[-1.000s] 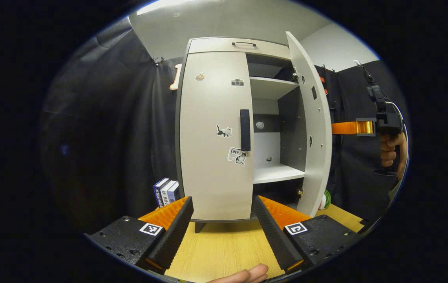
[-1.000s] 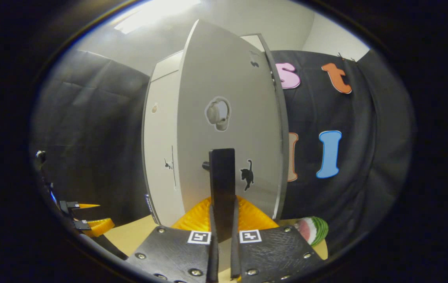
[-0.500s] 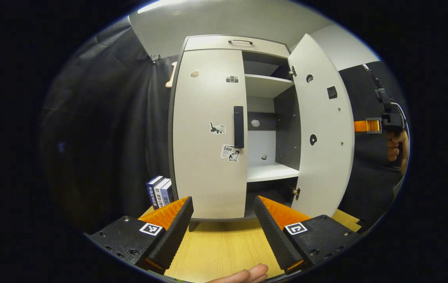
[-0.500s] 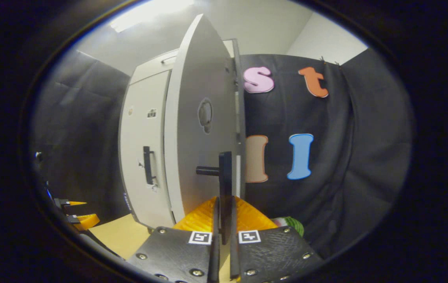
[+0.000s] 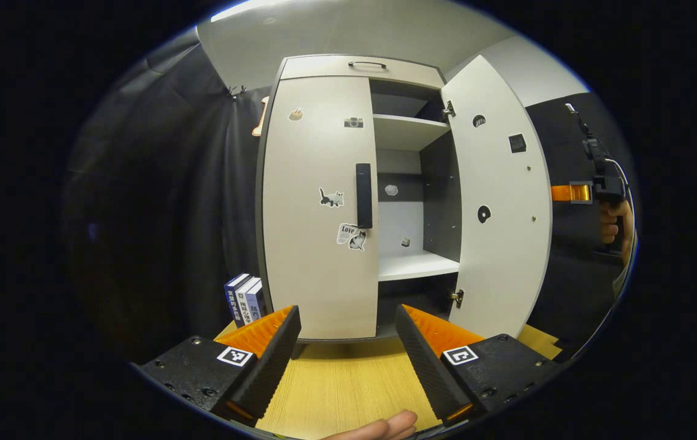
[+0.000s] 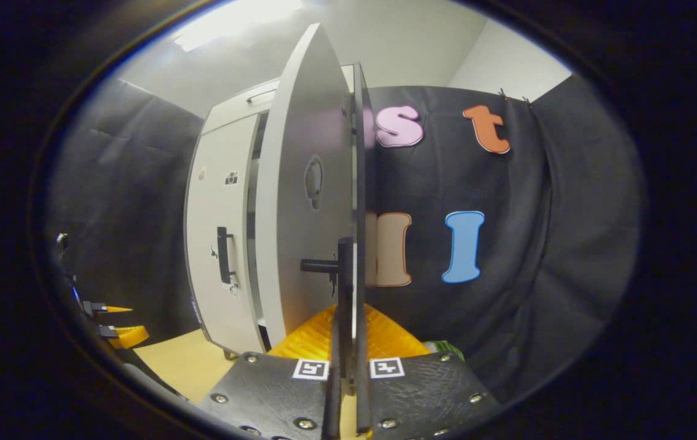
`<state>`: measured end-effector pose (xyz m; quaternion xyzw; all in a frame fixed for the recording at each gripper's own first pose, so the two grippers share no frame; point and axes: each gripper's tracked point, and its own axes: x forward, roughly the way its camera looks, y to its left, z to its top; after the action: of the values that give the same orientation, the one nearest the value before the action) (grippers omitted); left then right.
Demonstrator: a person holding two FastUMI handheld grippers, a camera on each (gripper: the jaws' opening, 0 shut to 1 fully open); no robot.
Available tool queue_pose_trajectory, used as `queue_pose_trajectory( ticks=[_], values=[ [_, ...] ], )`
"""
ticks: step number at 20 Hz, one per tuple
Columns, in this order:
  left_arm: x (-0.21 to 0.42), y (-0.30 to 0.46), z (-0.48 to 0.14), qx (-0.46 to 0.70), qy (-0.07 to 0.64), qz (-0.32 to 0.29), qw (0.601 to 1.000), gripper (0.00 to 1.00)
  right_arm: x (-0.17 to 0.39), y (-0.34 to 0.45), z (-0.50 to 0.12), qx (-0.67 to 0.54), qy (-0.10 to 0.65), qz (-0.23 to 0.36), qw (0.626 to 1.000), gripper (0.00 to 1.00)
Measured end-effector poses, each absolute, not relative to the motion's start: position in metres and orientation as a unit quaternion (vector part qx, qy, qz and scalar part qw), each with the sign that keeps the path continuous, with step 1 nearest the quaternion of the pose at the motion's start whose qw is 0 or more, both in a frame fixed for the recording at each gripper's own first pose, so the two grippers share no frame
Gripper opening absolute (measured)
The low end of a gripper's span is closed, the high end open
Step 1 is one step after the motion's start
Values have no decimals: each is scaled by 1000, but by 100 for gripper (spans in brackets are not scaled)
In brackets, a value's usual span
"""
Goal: Open the right door of the double-door shoe cabinet with the right hand, and open the left door with the left hand.
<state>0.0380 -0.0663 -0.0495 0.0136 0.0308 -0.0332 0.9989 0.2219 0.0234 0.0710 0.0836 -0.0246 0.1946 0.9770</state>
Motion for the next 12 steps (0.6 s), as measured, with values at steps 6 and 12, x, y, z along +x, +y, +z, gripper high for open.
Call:
queue_pose_trajectory(
  ticks=[6,12],
  values=[
    [45,-52,-44,15,31,-25,999,97,223,11,61,54,-36,139,988,46],
    [69,-38,-29,14,30,-14,999,98,188,2,42,41,-32,113,992,76]
  ],
)
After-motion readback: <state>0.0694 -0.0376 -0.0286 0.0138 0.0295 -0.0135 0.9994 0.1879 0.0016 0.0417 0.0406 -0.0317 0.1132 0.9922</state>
